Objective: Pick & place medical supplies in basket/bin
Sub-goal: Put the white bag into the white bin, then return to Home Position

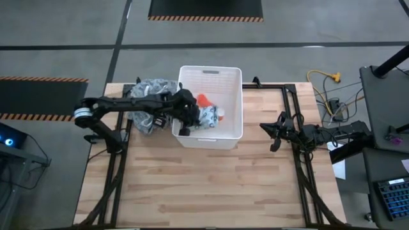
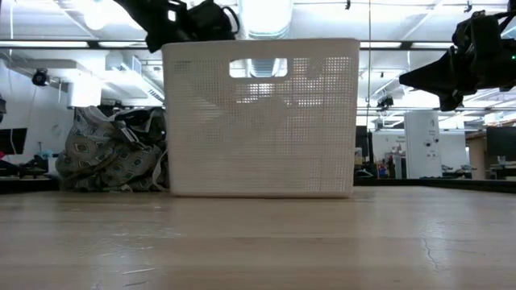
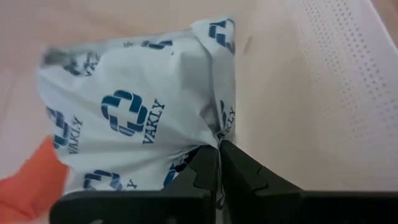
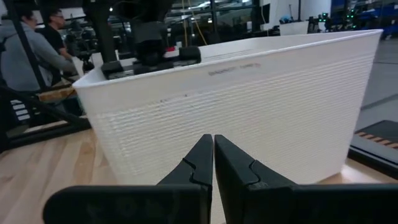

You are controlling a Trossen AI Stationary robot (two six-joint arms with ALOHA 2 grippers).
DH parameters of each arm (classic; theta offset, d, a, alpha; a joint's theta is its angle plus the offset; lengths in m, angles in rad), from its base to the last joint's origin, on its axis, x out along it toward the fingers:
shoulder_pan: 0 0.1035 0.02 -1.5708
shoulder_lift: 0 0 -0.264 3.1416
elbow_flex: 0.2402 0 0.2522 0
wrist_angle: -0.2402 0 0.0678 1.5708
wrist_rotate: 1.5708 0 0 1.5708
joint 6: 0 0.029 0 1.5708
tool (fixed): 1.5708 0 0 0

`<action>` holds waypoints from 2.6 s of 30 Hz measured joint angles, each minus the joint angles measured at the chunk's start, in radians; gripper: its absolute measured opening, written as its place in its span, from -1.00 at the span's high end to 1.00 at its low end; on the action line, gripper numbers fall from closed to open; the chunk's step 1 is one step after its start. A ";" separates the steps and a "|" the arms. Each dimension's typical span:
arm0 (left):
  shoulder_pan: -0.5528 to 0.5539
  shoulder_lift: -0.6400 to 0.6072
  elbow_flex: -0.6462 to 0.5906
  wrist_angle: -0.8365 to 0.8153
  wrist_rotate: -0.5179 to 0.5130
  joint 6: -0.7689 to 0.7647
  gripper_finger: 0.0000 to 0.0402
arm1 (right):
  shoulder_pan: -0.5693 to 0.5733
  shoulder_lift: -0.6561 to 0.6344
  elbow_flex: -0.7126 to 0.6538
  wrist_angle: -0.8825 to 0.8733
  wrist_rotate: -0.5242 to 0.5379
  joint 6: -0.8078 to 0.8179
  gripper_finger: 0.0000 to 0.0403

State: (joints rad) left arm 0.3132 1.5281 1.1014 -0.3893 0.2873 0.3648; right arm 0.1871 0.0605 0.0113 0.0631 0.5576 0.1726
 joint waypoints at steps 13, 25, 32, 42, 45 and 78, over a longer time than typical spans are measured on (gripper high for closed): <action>-0.020 0.005 0.013 -0.005 0.002 0.023 0.85 | 0.000 0.000 0.000 0.000 0.003 0.000 0.96; -0.025 -0.013 0.086 -0.018 0.039 -0.038 0.06 | 0.000 0.000 0.000 0.000 0.004 0.000 0.96; -0.025 -0.035 0.260 0.029 0.037 -0.225 0.12 | 0.000 0.000 0.000 0.002 0.004 0.000 0.96; -0.025 -0.251 0.125 0.263 0.033 -0.313 0.75 | 0.000 0.000 0.000 0.002 0.004 0.003 0.96; -0.040 -0.377 0.023 0.290 0.021 -0.373 0.94 | 0.000 -0.001 0.000 0.003 0.004 0.004 0.96; -0.099 -1.329 -1.035 0.831 -0.115 -0.523 1.00 | 0.000 -0.001 0.000 0.157 -0.049 -0.077 0.96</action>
State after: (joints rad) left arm 0.2147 0.1992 0.0662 0.4419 0.1720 -0.1582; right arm 0.1871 0.0593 0.0113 0.2197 0.5087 0.0952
